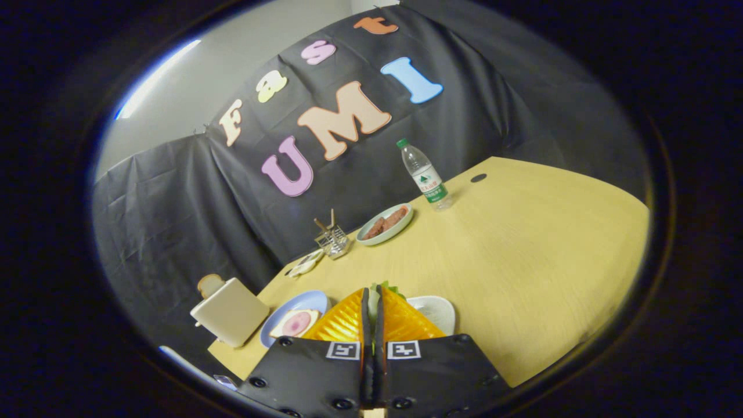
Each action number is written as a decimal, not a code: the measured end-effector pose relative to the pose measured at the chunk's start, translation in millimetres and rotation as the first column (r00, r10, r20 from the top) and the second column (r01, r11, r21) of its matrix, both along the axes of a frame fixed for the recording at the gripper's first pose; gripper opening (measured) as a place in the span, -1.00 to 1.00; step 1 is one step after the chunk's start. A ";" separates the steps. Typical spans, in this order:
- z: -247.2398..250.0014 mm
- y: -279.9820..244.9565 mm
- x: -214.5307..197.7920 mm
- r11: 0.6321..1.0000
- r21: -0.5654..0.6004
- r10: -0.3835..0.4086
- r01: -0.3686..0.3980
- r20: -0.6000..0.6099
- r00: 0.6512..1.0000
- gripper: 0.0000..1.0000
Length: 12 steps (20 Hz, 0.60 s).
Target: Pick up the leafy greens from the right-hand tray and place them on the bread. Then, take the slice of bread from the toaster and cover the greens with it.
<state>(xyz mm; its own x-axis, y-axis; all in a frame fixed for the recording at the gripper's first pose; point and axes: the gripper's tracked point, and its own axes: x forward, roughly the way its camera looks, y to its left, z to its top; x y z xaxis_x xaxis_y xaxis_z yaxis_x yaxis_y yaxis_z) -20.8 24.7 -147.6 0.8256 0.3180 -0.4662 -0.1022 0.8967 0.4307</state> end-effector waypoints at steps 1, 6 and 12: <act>5.0 6.8 -1.2 1.000 0.018 0.011 -0.011 0.012 1.000 -0.93; 20.1 37.4 -2.4 0.996 0.065 0.050 -0.054 0.048 0.998 -0.93; 35.2 91.1 -9.2 0.984 0.085 0.146 -0.154 0.091 0.985 -0.93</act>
